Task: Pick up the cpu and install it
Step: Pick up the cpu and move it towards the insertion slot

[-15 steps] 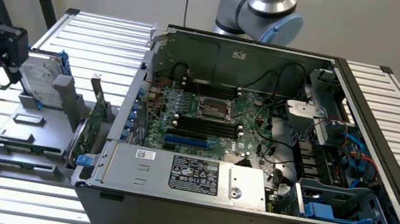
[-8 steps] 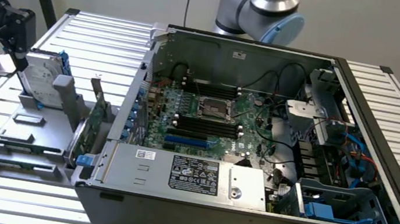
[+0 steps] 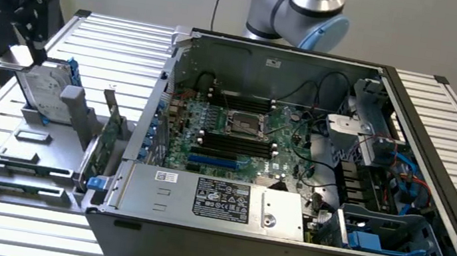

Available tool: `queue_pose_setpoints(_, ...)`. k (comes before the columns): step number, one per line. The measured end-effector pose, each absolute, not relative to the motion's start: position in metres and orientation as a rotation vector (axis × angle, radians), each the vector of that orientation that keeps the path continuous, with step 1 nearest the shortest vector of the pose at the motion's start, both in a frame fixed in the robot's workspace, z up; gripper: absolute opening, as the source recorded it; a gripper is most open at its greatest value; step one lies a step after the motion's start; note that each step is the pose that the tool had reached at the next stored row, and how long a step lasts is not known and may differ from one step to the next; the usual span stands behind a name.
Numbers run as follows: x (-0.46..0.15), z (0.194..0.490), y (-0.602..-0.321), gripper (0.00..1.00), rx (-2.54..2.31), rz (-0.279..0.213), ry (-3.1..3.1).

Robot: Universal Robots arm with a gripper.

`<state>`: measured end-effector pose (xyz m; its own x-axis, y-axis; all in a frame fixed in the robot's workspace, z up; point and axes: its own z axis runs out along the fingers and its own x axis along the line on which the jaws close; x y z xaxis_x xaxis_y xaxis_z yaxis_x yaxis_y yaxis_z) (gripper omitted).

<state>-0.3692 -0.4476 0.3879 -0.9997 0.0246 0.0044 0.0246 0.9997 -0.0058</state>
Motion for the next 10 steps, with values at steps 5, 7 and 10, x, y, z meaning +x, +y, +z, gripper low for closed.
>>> queue_pose_setpoints(5, -0.347, 0.407, -0.448, 0.55, -0.036, 0.002, -3.132)
queue_pose_setpoints(7, -0.338, 0.413, -0.448, 0.55, -0.035, 0.001, -3.131)
queue_pose_setpoints(10, -0.324, 0.418, -0.448, 0.55, -0.035, -0.001, -3.129)
